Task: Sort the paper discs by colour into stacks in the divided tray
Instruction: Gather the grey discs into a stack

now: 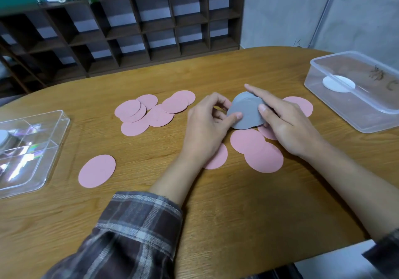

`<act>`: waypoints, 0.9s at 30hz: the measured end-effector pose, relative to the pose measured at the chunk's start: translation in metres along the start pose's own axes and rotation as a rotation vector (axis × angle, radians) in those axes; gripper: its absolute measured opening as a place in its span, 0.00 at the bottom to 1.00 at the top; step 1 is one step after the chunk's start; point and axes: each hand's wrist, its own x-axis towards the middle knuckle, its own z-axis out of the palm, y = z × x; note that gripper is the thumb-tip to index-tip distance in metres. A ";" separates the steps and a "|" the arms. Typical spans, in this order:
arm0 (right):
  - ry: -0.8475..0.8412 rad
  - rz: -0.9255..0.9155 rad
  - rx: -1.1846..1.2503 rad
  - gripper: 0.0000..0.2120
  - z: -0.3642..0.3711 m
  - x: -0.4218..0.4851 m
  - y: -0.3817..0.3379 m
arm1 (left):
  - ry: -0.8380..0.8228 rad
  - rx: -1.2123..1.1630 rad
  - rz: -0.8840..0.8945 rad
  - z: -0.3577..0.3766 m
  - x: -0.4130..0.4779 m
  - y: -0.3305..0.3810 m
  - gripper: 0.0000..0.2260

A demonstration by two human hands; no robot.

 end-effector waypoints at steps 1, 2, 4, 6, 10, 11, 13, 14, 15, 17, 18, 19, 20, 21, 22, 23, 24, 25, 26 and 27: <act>-0.006 -0.008 0.003 0.22 0.000 0.000 0.000 | 0.004 0.012 0.002 0.002 -0.001 0.000 0.11; -0.011 -0.013 0.005 0.22 0.001 0.000 -0.001 | 0.008 0.021 0.003 0.003 0.000 0.000 0.13; -0.022 -0.008 0.010 0.22 0.001 -0.001 0.001 | -0.008 0.066 0.012 0.003 0.000 0.001 0.20; -0.041 0.023 0.023 0.22 0.003 -0.002 0.001 | -0.049 0.137 0.018 0.002 0.000 0.002 0.23; -0.113 0.091 -0.025 0.27 0.005 -0.003 0.000 | -0.096 0.309 0.079 0.002 -0.001 0.000 0.23; -0.128 0.096 -0.061 0.29 0.006 -0.003 -0.001 | -0.110 0.371 0.084 0.003 -0.001 0.000 0.24; -0.151 0.100 -0.133 0.32 0.008 -0.003 -0.002 | -0.138 0.507 0.084 0.005 -0.002 0.004 0.25; -0.159 0.093 -0.170 0.32 0.009 -0.002 -0.002 | -0.150 0.555 0.087 0.006 -0.002 0.006 0.25; -0.161 0.083 -0.202 0.33 0.009 -0.002 -0.001 | -0.158 0.588 0.096 0.007 -0.002 0.008 0.26; -0.160 0.072 -0.244 0.32 0.010 -0.002 0.000 | -0.166 0.643 0.114 0.008 -0.002 0.009 0.26; -0.154 0.069 -0.255 0.32 0.011 -0.002 0.000 | -0.171 0.671 0.125 0.008 -0.003 0.009 0.26; -0.141 0.065 -0.259 0.30 0.010 -0.002 0.000 | -0.177 0.692 0.143 0.007 -0.003 0.008 0.25; -0.124 0.057 -0.256 0.28 0.010 -0.002 0.000 | -0.185 0.701 0.163 0.005 -0.004 0.007 0.24; -0.108 0.045 -0.252 0.26 0.010 -0.002 0.000 | -0.195 0.692 0.181 0.003 -0.004 0.006 0.24; -0.100 0.034 -0.252 0.24 0.010 -0.003 0.001 | -0.208 0.657 0.191 0.001 -0.004 0.004 0.23; -0.101 0.027 -0.254 0.22 0.009 -0.003 0.001 | -0.214 0.598 0.201 -0.002 -0.003 0.001 0.22; -0.107 0.024 -0.259 0.22 0.009 -0.003 0.001 | -0.209 0.525 0.205 -0.005 -0.002 -0.001 0.22; -0.115 0.024 -0.264 0.22 0.009 -0.004 0.001 | -0.198 0.451 0.200 -0.008 -0.002 -0.003 0.21; -0.121 0.025 -0.269 0.23 0.009 -0.004 0.000 | -0.189 0.398 0.197 -0.011 -0.003 -0.003 0.20; -0.129 0.029 -0.272 0.24 0.009 -0.005 -0.002 | -0.184 0.368 0.202 -0.013 -0.004 -0.002 0.18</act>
